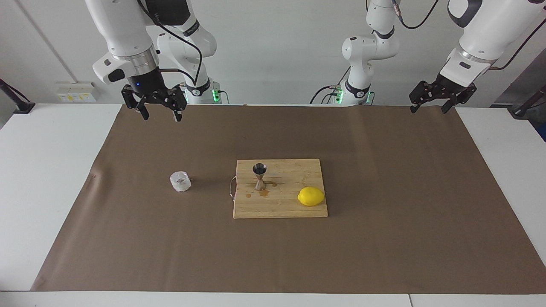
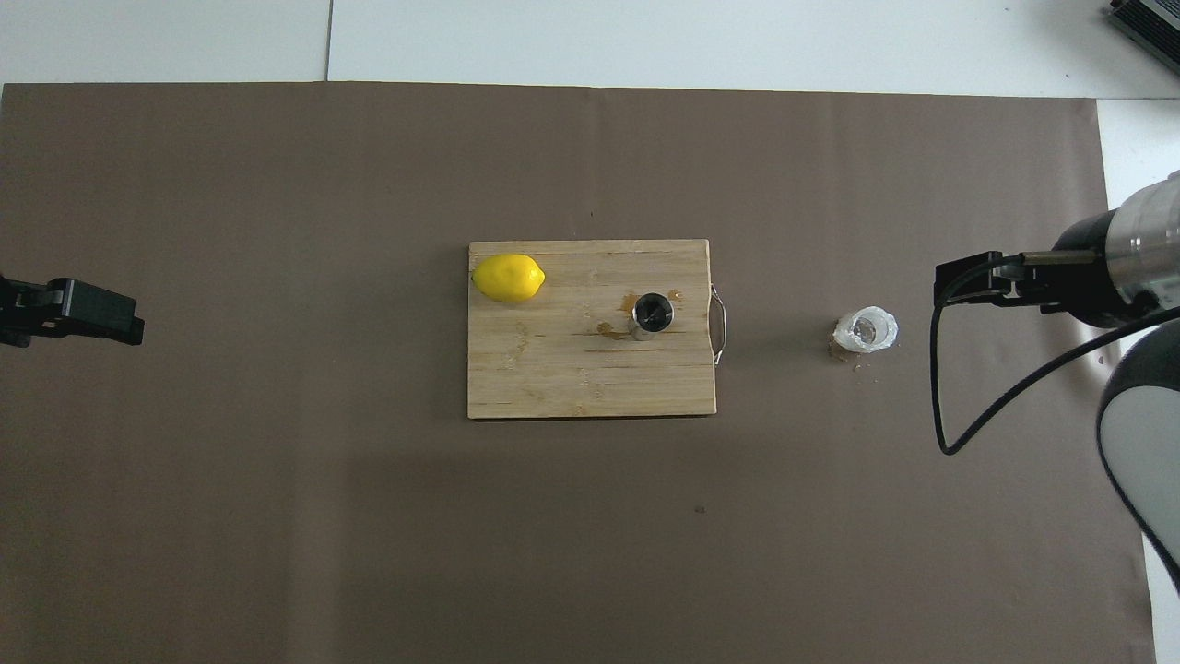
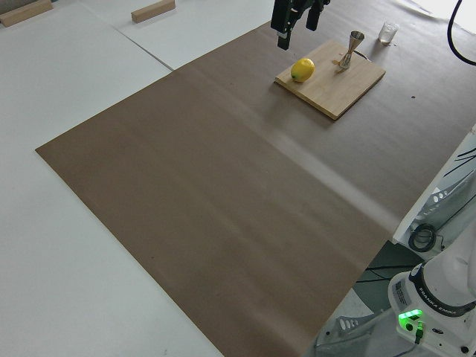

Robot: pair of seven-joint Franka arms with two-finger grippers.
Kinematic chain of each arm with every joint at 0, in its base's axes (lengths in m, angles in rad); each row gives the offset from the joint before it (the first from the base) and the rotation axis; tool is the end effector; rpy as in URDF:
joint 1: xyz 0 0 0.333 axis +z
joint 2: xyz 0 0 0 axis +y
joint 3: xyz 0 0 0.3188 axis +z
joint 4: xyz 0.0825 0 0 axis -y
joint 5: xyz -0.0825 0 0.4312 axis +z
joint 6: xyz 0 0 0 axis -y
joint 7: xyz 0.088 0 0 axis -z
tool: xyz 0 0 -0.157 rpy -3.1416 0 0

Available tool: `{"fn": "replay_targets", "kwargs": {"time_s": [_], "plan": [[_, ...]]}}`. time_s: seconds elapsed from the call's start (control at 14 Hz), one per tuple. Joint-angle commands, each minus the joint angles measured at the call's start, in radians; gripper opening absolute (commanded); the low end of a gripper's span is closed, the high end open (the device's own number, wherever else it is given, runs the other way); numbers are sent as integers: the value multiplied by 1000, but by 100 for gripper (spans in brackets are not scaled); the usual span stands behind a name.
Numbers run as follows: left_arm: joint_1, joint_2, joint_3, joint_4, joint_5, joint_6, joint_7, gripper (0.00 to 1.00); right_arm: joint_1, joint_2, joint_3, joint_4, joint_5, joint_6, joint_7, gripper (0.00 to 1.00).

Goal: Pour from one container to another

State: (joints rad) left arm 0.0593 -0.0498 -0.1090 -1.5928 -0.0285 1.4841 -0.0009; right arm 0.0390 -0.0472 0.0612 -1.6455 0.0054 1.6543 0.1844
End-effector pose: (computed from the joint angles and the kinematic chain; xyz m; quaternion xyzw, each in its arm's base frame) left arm 0.5729 -0.0345 0.5879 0.9992 -0.0251 -0.0299 0.0108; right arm 0.5942 0.0612 0.5741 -0.9987 0.0422 -0.0275 0.0052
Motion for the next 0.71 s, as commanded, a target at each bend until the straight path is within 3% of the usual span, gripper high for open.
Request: {"fn": "replay_targets", "kwargs": {"time_s": [0.0, 0.64], "plan": [[8, -12, -3, -12, -5, -8, -5, 100, 53, -2, -55, 4, -16, -30, 24, 100], [8, -12, -3, -12, -5, -8, -5, 100, 50, -5, -70, -4, -25, -28, 18, 100]]}}
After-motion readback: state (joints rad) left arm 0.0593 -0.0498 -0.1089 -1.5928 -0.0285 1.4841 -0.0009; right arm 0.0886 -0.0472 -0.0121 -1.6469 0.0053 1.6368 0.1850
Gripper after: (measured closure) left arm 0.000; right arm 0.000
